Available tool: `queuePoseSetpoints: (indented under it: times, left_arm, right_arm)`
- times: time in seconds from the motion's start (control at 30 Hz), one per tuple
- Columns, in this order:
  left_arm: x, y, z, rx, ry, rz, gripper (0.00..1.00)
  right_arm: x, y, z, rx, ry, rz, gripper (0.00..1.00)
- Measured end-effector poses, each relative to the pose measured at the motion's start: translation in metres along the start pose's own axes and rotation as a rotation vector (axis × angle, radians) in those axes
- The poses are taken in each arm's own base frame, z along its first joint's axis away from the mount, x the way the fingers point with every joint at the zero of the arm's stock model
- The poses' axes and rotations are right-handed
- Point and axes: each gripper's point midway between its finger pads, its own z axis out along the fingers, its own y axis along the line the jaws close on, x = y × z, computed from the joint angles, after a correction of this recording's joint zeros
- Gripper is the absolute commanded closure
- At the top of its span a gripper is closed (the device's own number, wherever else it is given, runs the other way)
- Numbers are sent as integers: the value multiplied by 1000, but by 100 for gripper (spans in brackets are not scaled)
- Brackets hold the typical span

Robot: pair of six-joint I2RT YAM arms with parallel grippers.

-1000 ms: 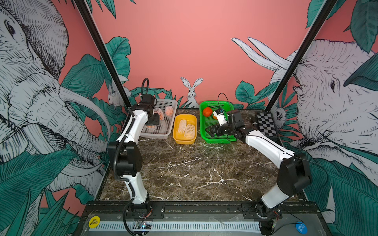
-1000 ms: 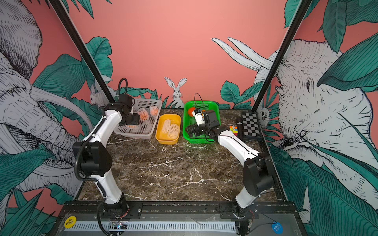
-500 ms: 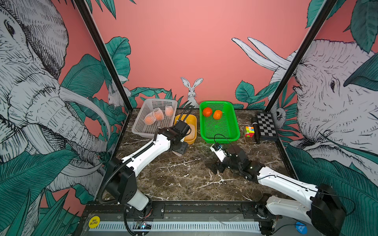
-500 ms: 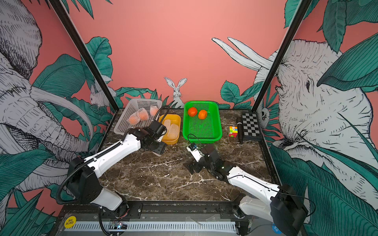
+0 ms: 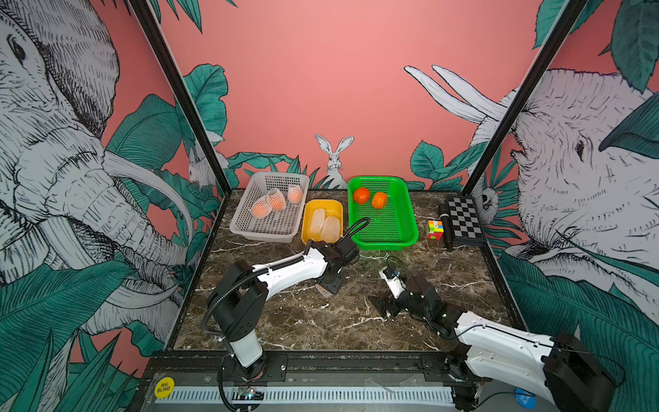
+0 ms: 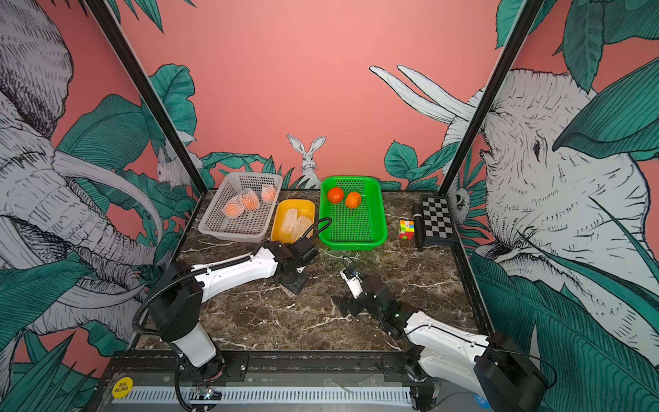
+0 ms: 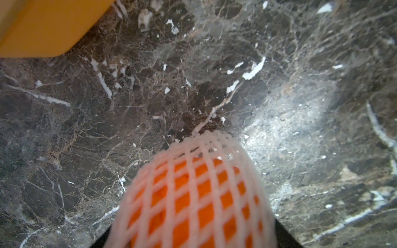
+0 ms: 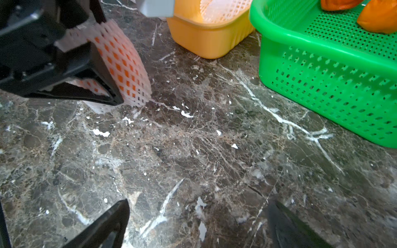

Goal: Remove foam nets from oranges
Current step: Place the orange at the center of the board.

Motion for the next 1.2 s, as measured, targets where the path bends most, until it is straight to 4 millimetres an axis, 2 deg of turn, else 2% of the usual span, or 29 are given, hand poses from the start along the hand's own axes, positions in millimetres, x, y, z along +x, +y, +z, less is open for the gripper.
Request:
queuePoseSetpoints:
  times: [0.17, 0.43, 0.63, 0.9, 1.2]
  left_arm:
    - [1, -1, 3, -14, -7, 9, 46]
    - [10, -11, 15, -15, 3, 40, 42]
    - [15, -18, 23, -16, 14, 65, 29]
    - [16, -19, 23, -14, 14, 68, 9]
    - [18, -19, 20, -9, 17, 69, 1]
  right_arm:
    - [0, -1, 4, 3, -4, -7, 1]
    - [15, -2, 13, 5, 54, -9, 1]
    - [13, -2, 14, 5, 54, -31, 1]
    - [0, -2, 15, 6, 36, -66, 1]
    - [2, -4, 16, 19, 49, -86, 0]
